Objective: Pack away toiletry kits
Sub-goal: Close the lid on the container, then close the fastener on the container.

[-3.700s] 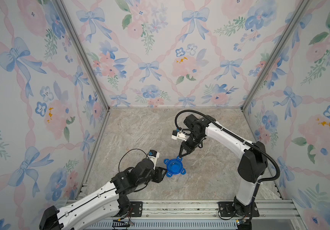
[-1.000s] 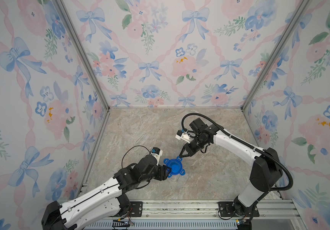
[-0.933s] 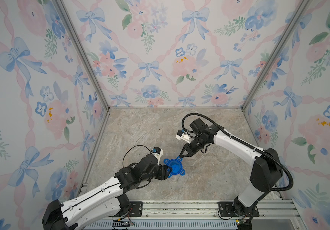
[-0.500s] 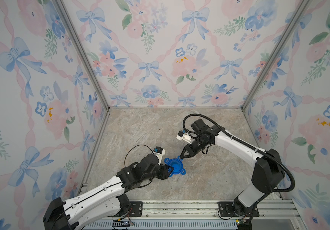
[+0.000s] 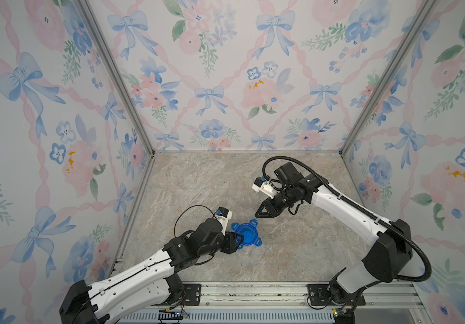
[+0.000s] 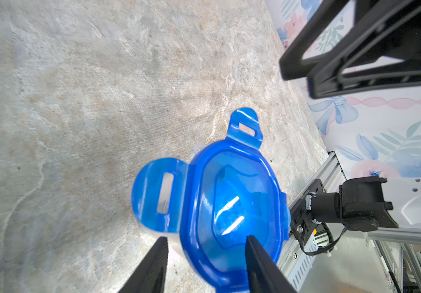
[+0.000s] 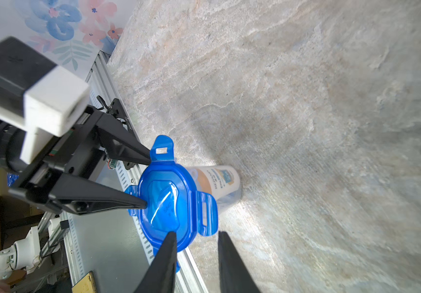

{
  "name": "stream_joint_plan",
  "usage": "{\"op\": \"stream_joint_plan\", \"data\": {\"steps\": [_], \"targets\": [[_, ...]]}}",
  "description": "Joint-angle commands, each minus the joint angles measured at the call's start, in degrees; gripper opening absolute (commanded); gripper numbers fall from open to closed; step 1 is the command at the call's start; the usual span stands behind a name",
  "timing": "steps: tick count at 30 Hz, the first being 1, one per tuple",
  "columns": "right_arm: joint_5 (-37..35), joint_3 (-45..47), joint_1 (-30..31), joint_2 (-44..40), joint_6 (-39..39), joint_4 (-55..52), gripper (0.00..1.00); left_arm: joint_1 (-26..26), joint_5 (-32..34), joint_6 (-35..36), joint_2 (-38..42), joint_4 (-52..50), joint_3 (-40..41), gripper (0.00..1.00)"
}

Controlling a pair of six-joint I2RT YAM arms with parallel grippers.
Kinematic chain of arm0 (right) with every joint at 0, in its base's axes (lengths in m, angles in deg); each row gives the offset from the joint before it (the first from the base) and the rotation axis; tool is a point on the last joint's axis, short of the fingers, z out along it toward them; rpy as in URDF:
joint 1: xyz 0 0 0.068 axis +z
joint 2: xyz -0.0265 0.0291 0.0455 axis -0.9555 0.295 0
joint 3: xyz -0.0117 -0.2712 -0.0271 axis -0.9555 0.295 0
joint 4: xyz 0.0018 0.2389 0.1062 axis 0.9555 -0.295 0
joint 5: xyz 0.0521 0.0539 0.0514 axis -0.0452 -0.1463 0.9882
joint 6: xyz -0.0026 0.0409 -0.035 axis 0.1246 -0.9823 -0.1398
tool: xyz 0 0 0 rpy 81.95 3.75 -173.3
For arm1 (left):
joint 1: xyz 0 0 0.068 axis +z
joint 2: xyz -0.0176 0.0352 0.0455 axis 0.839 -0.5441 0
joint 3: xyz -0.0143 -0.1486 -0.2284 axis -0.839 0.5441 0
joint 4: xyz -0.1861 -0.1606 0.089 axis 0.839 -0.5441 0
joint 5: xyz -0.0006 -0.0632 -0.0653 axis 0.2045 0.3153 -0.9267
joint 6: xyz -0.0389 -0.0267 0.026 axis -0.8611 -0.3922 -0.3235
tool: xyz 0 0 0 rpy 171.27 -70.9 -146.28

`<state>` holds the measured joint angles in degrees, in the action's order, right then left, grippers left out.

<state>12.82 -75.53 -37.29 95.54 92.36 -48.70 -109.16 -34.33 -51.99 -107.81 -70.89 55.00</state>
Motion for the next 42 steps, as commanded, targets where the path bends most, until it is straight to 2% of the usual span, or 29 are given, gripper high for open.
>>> {"op": "stream_joint_plan", "data": {"steps": [1, 3, 6, 9, 12, 15, 24, 32, 40, 42], "targets": [[-0.05, -1.08, 1.46, -0.09, 0.38, -2.97, 0.23, -0.09, 0.70, 0.48, -1.00, -5.07, 2.06, 0.50], [1.59, -0.47, 2.49, 1.15, 0.04, -1.99, 0.20, -0.09, 0.71, 0.44, -0.90, -4.94, 2.13, 0.50], [2.81, -0.28, 3.54, 3.08, -0.47, -0.93, 0.19, -0.11, 0.85, 0.31, -0.43, -5.02, 2.31, 0.49], [3.01, -0.52, 3.62, 4.30, -0.67, -0.83, 0.28, -0.09, 0.96, 0.13, -0.41, -4.91, 2.48, 0.50], [-0.02, -0.77, 4.52, 3.72, -0.14, -1.33, 0.37, -0.09, 1.00, 0.17, -0.51, -4.87, 2.47, 0.49], [-2.91, -0.64, 5.91, 3.43, 0.64, -2.48, 0.37, 0.00, 0.96, 0.18, -0.37, -4.86, 2.48, 0.49], [-2.35, 1.70, 6.37, 4.42, -0.04, -0.19, 0.35, 0.09, 1.05, 0.09, 0.18, -4.86, 2.58, 0.48], [-6.89, 0.83, 8.23, 4.88, 0.28, -1.16, 0.45, 0.08, 1.08, -0.08, -0.06, -4.89, 2.71, 0.48], [-9.14, 0.22, 9.91, 6.09, 1.36, -1.75, 0.48, 0.44, 0.54, -0.59, 0.27, -4.83, 2.88, 0.47], [-10.44, 0.11, 10.94, 6.23, 1.53, -2.14, 0.53, 0.61, 0.29, -0.65, 0.28, -4.77, 2.91, 0.47]]}}
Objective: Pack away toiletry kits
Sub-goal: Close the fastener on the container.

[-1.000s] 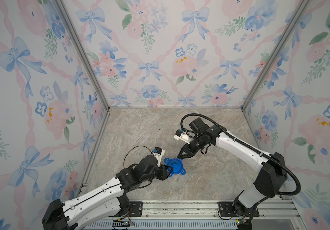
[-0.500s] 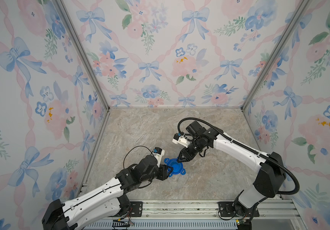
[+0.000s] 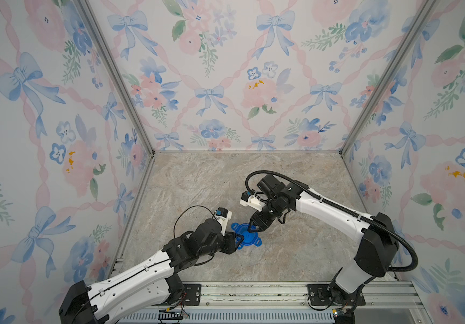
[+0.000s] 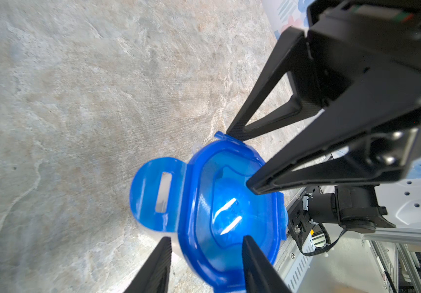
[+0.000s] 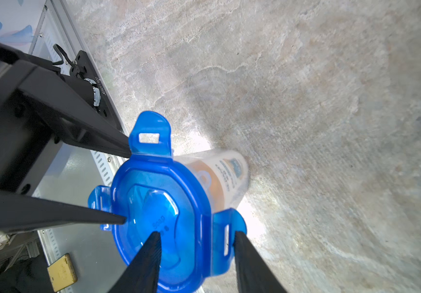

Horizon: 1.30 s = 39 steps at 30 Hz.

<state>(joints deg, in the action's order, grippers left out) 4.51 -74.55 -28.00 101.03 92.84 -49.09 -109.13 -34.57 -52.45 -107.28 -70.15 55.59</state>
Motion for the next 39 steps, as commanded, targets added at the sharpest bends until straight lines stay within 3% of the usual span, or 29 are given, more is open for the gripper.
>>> {"op": "stream_joint_plan", "data": {"steps": [1, 7, 13, 21, 28, 39], "targets": [[-2.73, -0.92, 1.97, 0.78, 0.75, -1.80, 0.56, 0.67, 0.46, -0.18, -0.33, -5.58, 2.27, 0.47], [-4.64, 2.05, 3.29, -3.11, -2.91, 2.49, 0.70, 1.01, -0.07, -0.35, -0.36, -5.51, 2.47, 0.46], [-11.61, 2.33, 6.33, -4.28, -2.37, 2.83, 0.73, 1.30, -0.21, -0.48, -0.07, -5.52, 2.59, 0.45], [-10.92, 2.71, 7.10, -3.58, -2.40, 4.09, 0.68, 1.34, -0.33, -0.67, 0.00, -5.42, 3.01, 0.44], [-10.10, 2.61, 7.10, -2.13, -0.95, 3.31, 0.48, 1.38, -0.39, -0.62, -0.20, -5.14, 3.20, 0.45], [-5.65, 4.79, 5.97, -1.13, 2.49, 1.71, 0.52, 1.47, -0.35, -0.57, -1.47, -4.45, 3.67, 0.44]]}}
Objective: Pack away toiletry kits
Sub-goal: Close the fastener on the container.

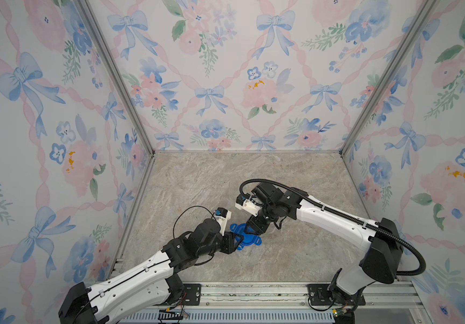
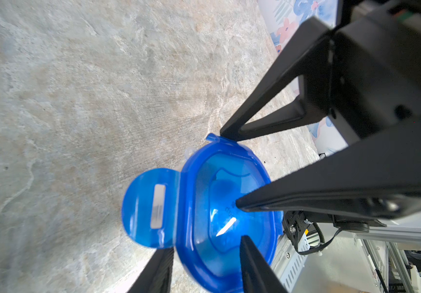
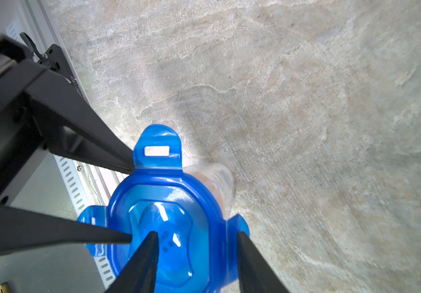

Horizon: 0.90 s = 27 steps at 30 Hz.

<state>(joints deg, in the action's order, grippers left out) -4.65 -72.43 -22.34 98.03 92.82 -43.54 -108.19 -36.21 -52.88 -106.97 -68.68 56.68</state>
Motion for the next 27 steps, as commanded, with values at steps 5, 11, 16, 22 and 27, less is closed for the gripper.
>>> {"op": "stream_joint_plan", "data": {"steps": [5, 11, 16, 22, 27], "targets": [[4.82, 3.46, -0.16, 0.91, 3.79, -2.31, 0.56, 0.70, 1.21, -0.62, -1.77, -5.84, 2.37, 0.44], [4.28, 3.95, -2.55, -0.47, 3.65, -1.42, 0.55, 1.04, 0.64, -0.40, -0.44, -5.86, -0.56, 0.62], [4.16, 4.02, -2.95, -0.21, 4.23, -1.42, 0.54, 1.91, -0.52, -1.09, 1.92, -6.04, -2.04, 0.84], [3.63, 3.62, -3.04, -0.12, 4.86, -1.68, 0.54, 2.96, -1.64, 0.16, 7.88, -7.31, -3.10, 0.91], [3.38, 3.84, -3.14, -0.12, 4.76, -1.68, 0.54, 3.14, -3.23, 0.19, 9.07, -10.88, -2.96, 0.58]]}}
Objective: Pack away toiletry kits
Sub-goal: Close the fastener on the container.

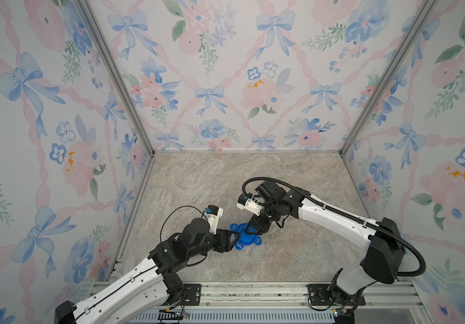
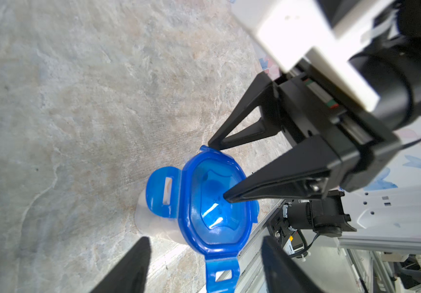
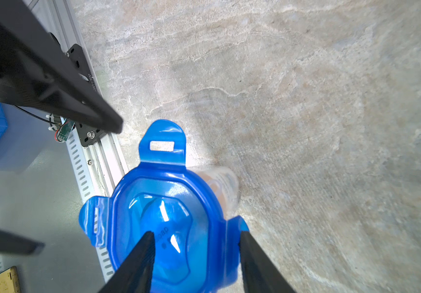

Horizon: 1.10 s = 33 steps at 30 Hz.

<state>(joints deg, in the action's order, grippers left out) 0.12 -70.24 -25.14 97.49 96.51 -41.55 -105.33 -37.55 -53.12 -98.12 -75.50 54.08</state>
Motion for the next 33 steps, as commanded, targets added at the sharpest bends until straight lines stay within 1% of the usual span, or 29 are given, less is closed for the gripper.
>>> {"op": "stream_joint_plan", "data": {"steps": [1, 2, 3, 7, 10, 14, 16, 17, 19, 23, 25, 27, 30, 33], "targets": [[-1.45, 1.61, -0.33, 0.43, 0.97, -3.73, 0.54, 0.19, -2.19, 0.13, 0.44, -5.14, 0.20, 0.52], [-1.48, 1.48, -0.33, 0.36, 0.92, -3.84, 0.53, 0.22, -2.40, -0.30, 1.03, -6.31, 0.83, 0.46], [-1.49, 1.40, -0.33, 0.35, 0.94, -3.91, 0.53, 0.17, -2.38, -0.83, 1.82, -7.73, 1.64, 0.43], [-1.60, 1.04, -0.29, 0.42, 1.01, -4.32, 0.53, -0.03, -3.59, -3.18, 6.70, -10.04, 5.05, 0.40], [-1.83, 0.99, 0.02, 0.77, 1.06, -4.55, 0.53, -0.30, -4.12, -3.33, 8.09, -9.91, 5.10, 0.36], [-1.93, 1.30, 0.24, 0.79, 0.73, -4.29, 0.52, -0.77, -4.56, -1.33, 6.04, -9.53, 3.08, 0.32], [-2.12, 1.30, 0.27, 0.79, 0.62, -4.29, 0.52, -1.01, -5.03, 0.08, 4.24, -9.01, 2.33, 0.31], [-2.10, 1.30, 0.29, 0.78, 0.69, -4.36, 0.51, -1.14, -5.36, 0.47, 1.99, -8.74, 1.98, 0.31], [-2.07, 1.22, 0.30, 0.73, 0.65, -4.53, 0.51, -1.53, -5.83, 1.22, 0.75, -7.84, 1.33, 0.30], [-2.10, 1.05, 0.49, 0.69, 0.76, -4.88, 0.50, -1.63, -6.88, 1.38, 1.39, -5.81, 0.74, 0.25], [-2.10, 0.95, 0.55, 0.85, 0.88, -5.12, 0.48, -1.63, -7.83, 1.58, 1.83, -4.96, 0.44, 0.23], [-2.09, 0.78, 0.62, 1.09, 1.10, -5.25, 0.47, -1.63, -9.25, 1.93, 2.39, -4.05, 0.17, 0.19], [-2.18, 0.86, 0.64, 1.22, 1.15, -5.27, 0.45, -1.63, -9.42, 2.18, 2.77, -3.40, -0.11, 0.19], [-2.44, 0.95, 0.64, 1.31, 1.09, -5.25, 0.44, -1.66, -10.17, 2.60, 1.32, -3.11, 0.05, 0.18]]}}
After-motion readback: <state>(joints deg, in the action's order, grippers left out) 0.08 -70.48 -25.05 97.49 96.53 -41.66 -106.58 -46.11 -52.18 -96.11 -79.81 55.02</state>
